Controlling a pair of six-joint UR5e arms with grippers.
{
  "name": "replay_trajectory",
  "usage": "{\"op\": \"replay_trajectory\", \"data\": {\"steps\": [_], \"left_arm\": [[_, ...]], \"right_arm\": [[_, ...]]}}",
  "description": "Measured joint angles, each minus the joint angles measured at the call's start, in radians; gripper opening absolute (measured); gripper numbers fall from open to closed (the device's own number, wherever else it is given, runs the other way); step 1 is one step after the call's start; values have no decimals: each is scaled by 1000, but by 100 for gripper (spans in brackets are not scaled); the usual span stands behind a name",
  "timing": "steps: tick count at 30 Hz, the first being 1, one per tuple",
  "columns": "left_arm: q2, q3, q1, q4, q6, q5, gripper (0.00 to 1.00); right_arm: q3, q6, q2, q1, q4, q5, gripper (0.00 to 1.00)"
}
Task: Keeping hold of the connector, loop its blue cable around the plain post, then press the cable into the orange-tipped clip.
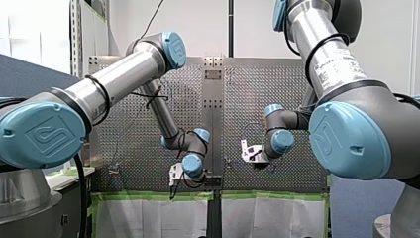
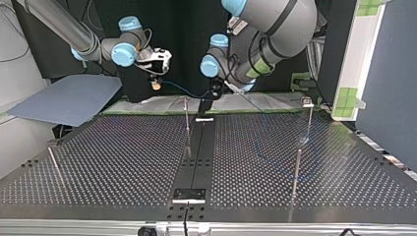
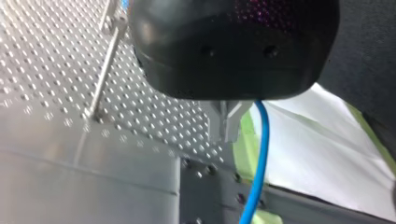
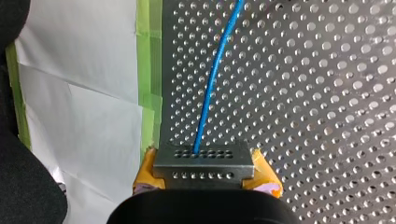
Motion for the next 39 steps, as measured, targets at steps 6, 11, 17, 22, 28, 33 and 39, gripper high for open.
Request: {"op": "replay_trajectory", "data": {"steps": [6,11,17,22,28,33,39], "left_arm": [[0,-1,-27,26,-3,0,0],[0,0,-34,30,-4,0,0],[0,0,-29,49,-6,0,0],[0,1,-23,69,-8,-7,0],[0,2,-21,102,-10,-46,0],[0,3,-21,116,-10,-65,0],[0,3,-27,131,-8,-71,0]], "right_arm": [[0,0,0,-15,1,4,0],[0,-1,0,-23,5,16,0],[2,0,0,-26,12,50,0],[5,0,0,-28,12,69,0],[7,0,1,-31,11,87,0],[7,-4,1,-33,11,90,0],[7,-11,2,-33,8,90,0]]}}
